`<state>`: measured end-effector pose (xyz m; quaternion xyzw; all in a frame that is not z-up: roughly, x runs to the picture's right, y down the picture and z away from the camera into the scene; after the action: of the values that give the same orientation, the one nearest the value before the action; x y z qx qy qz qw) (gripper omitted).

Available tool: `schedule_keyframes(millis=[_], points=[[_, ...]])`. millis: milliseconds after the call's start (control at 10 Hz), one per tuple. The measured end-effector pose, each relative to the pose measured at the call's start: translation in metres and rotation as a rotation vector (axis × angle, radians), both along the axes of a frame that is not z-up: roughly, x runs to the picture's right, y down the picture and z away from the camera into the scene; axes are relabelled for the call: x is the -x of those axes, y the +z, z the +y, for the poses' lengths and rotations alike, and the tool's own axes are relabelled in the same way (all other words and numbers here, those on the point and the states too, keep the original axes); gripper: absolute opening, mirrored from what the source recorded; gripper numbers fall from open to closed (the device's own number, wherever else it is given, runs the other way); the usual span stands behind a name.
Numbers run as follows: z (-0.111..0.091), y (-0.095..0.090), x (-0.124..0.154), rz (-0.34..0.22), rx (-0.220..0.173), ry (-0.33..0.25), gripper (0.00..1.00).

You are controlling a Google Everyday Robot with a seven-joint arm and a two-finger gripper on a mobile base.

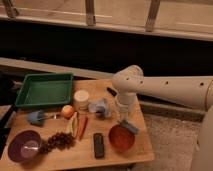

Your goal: Wipe red bowl with sponge

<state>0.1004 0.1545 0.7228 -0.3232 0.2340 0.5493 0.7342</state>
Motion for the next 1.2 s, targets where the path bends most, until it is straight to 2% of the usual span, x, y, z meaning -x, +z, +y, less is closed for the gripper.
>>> schedule_keyframes(millis=[300,600,800,1100,1200], points=[[0.011,-0.014,0.004,-0.032,0.024,-0.017,0.0],[0.014,-0.021,0.01,-0.057,0.033,-0.041,0.0],[0.025,-0.013,0.012,-0.056,0.074,-0.071,0.0],[0.041,0.004,-0.001,-0.019,0.131,-0.08,0.0],[0.041,0.007,-0.002,-0.012,0.135,-0.082,0.0]])
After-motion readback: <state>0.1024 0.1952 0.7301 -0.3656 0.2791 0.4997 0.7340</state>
